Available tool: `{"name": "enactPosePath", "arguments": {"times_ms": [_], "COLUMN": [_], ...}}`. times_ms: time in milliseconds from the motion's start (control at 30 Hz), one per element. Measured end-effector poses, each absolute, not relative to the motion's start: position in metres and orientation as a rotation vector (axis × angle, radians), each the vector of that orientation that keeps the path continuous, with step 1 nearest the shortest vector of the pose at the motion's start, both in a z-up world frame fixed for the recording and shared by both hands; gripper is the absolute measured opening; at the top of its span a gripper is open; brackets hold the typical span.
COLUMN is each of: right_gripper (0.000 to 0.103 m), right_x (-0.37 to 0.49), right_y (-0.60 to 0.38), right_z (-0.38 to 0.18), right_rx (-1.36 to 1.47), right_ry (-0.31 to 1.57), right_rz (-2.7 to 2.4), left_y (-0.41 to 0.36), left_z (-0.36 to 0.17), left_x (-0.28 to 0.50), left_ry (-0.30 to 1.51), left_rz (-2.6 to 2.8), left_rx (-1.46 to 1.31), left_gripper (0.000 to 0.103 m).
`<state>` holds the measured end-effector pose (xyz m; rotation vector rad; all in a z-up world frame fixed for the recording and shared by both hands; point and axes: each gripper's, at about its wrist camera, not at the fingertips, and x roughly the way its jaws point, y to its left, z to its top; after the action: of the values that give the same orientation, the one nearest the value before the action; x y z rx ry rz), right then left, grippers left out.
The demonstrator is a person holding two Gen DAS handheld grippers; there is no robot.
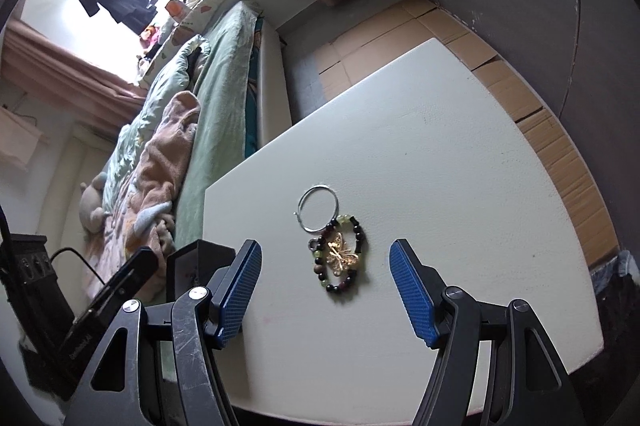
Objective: Organize jewelry
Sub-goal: 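Move the left tool back over the beaded butterfly bracelet, then close the left tool on the beaded bracelet and lift it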
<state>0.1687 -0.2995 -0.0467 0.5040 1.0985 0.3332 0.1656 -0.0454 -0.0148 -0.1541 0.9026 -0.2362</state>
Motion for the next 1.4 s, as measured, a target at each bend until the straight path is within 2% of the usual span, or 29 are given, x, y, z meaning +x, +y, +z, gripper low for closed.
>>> {"name": "enactPosePath", "arguments": {"times_ms": [133,200,267,633,700,833,867,900,967,1400], "right_gripper": [0.067,0.067,0.067,0.067,0.067,0.067,0.067,0.067,0.067,0.067], "right_x": [0.171,0.172,0.172,0.174,0.174,0.176,0.176,0.176,0.176,0.176], "right_y": [-0.311,-0.317,-0.323,-0.349,-0.352,-0.353,-0.353,-0.353,-0.352,-0.329], "right_z": [-0.045,-0.044,-0.044,-0.043,-0.043,-0.044,-0.044,-0.043,-0.044,-0.053], "right_rx": [0.521,0.53,0.542,0.587,0.585,0.58,0.582,0.583,0.582,0.515], "right_ry": [1.091,1.086,1.085,1.072,1.074,1.081,1.08,1.079,1.078,1.116], "right_rz": [0.324,0.319,0.317,0.299,0.295,0.293,0.292,0.293,0.294,0.307], "left_y": [-0.07,-0.08,-0.087,-0.115,-0.117,-0.121,-0.122,-0.123,-0.121,-0.1], "left_z": [-0.035,-0.045,-0.055,-0.102,-0.109,-0.113,-0.114,-0.114,-0.114,-0.054], "left_x": [0.173,0.177,0.182,0.194,0.194,0.189,0.188,0.187,0.185,0.173], "left_ry": [0.958,0.989,1.012,1.115,1.129,1.11,1.107,1.099,1.093,0.964], "left_rz": [-0.252,-0.258,-0.254,-0.207,-0.201,-0.188,-0.183,-0.174,-0.173,-0.34], "left_rx": [-0.106,-0.092,-0.076,-0.003,0.007,0.053,0.067,0.083,0.089,-0.108], "left_gripper": [0.061,0.053,0.051,0.042,0.035,0.032,0.03,0.02,0.01,0.01]}}
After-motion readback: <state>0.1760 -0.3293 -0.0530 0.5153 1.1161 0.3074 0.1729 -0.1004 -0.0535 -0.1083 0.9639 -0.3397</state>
